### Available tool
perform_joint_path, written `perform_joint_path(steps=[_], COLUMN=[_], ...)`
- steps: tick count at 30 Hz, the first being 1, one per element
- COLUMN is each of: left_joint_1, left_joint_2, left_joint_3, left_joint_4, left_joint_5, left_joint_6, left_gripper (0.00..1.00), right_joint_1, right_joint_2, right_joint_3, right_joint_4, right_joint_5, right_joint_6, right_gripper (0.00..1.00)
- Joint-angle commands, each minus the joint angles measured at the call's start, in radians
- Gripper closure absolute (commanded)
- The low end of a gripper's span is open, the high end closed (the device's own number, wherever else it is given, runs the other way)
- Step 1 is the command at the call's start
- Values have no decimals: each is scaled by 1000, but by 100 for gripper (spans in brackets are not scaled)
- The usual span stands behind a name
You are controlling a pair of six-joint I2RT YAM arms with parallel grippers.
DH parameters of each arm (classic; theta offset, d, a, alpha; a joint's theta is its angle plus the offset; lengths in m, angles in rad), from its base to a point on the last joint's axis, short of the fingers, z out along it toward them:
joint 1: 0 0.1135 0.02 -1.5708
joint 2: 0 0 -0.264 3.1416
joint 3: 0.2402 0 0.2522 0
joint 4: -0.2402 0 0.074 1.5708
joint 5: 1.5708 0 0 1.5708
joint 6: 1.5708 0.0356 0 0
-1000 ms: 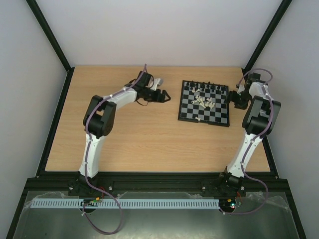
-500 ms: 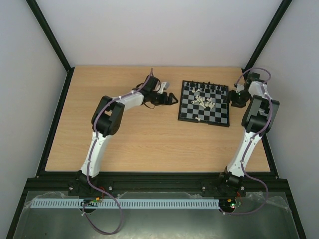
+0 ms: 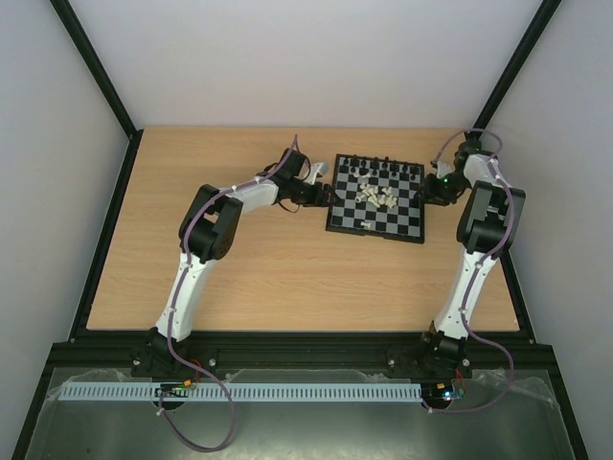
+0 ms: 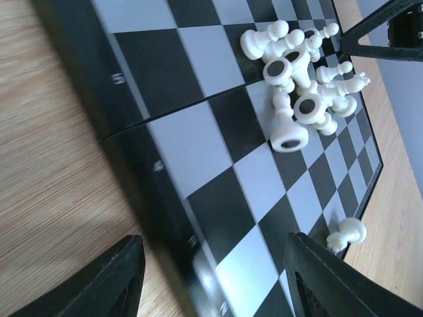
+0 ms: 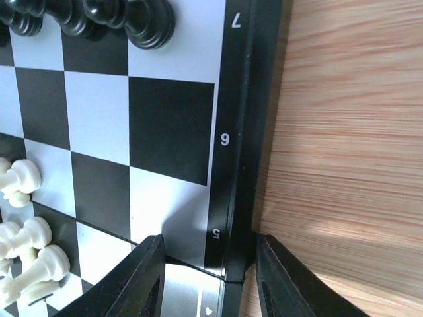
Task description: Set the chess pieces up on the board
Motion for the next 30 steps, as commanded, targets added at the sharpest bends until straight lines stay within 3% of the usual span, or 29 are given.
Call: perform_joint_path(steps=[1,17,23,30], left_joint_1=[14,154,157,158], left_joint_2=[-27,-172,-221,-313], left_joint_3=[-25,-222,-285,-446], left_joint_4=[-37,-203,-310,-371], left_joint_5=[-9,38,59,50], left_joint_6=[53,256,352,430], left_gripper=[39,47,61,66], right_joint_1=[70,220,296,361], right_joint_2=[28,-26,-67,-118], right_joint_3=[-21,-100,-193,-290], right_joint_4=[-89,-68,-37,4], right_joint_5=[-53,-108,-122,-128], right_joint_6=[-32,-5,3,16], right_gripper=[62,63,64,64])
